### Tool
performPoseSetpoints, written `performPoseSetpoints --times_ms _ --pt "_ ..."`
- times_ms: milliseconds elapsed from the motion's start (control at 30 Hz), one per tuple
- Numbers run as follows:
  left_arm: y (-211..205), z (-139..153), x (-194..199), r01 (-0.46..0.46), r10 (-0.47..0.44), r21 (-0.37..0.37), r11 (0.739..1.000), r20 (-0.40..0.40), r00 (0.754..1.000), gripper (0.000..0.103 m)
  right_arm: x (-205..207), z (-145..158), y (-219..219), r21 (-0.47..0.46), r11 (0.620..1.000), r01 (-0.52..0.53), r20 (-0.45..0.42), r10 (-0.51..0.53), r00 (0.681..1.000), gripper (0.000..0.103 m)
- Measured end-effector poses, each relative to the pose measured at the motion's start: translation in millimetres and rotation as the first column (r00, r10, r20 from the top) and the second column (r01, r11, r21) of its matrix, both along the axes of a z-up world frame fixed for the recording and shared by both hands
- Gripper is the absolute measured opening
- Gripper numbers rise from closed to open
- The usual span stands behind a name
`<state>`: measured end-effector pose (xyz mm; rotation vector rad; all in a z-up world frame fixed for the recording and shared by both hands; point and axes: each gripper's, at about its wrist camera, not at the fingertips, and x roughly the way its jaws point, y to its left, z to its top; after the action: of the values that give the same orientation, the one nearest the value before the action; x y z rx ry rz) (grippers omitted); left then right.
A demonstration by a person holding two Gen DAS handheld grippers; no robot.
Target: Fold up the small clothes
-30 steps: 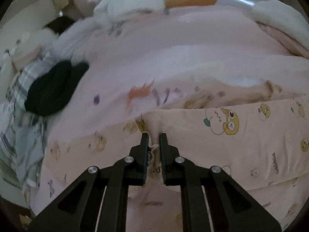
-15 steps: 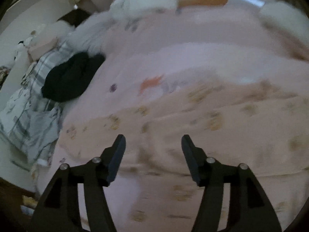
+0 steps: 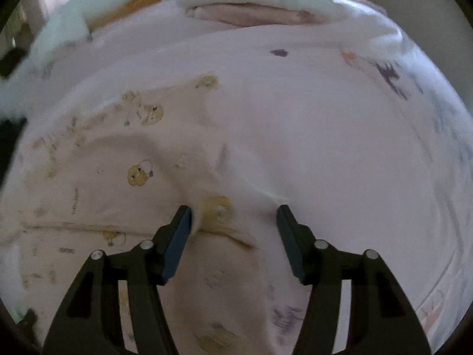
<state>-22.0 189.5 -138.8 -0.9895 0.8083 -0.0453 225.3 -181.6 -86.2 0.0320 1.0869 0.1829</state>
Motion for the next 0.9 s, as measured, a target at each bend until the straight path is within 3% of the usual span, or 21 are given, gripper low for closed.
performPoseSetpoints --times_ms 100,133,167,200,267,333,400,567,700,867,900 --pt "7.2 12.2 9.3 0.011 -0.009 0.037 0.999 -0.063 0.998 0.009 -4.4 10.5 -7.8 -0.013 1.0 -0.02 0.048 0.021 0.999 0.061" --pt "13.7 23.5 12.0 -0.021 0.03 0.104 0.994 -0.077 0.997 0.014 -7.3 14.7 -6.9 -0.05 0.998 -0.047 0.084 0.051 0.995 0.064" --pt "20.7 32.3 12.1 -0.073 0.088 0.175 0.982 -0.082 0.993 0.031 -9.8 16.8 -5.5 -0.087 0.993 -0.076 0.108 0.086 0.99 0.067" --pt "31.4 46.6 8.6 -0.164 0.191 0.278 0.947 -0.075 0.979 0.056 -8.5 16.4 -7.8 -0.113 0.988 -0.102 0.12 0.116 0.986 0.073" --pt "50.8 62.6 1.2 -0.296 0.321 0.347 0.89 -0.014 0.947 0.079 -6.8 11.2 -15.1 -0.13 0.981 -0.144 0.135 0.162 0.978 0.078" --pt "86.5 77.3 -9.4 -0.417 0.421 0.331 0.847 0.062 0.905 0.081 -2.7 1.1 -24.6 -0.155 0.98 -0.125 0.149 0.148 0.978 0.082" --pt "114.9 82.8 -14.4 -0.464 0.464 0.303 0.833 0.075 0.883 0.081 -2.5 -11.9 -32.4 -0.154 0.982 -0.107 0.158 0.132 0.979 0.088" --pt "195.8 66.9 -29.8 -0.583 0.588 0.138 0.8 0.011 0.809 0.081 -7.5 -22.9 -34.7 -0.109 0.989 -0.102 0.187 0.121 0.975 0.088" --pt "227.7 26.4 -24.8 -0.592 0.589 0.0 0.806 -0.094 0.803 0.081 -8.0 -24.0 -31.5 -0.137 0.985 -0.108 0.195 0.133 0.972 0.086" --pt "239.2 20.1 -19.9 -0.676 0.676 -0.055 0.734 -0.036 0.736 0.08 -8.5 -25.1 -33.3 -0.141 0.984 -0.106 0.197 0.133 0.971 0.086" --pt "243.2 19.4 -19.2 -0.686 0.685 -0.064 0.725 -0.031 0.728 0.073 -8.0 -24.6 -34.4 -0.137 0.985 -0.106 0.196 0.132 0.972 0.087"
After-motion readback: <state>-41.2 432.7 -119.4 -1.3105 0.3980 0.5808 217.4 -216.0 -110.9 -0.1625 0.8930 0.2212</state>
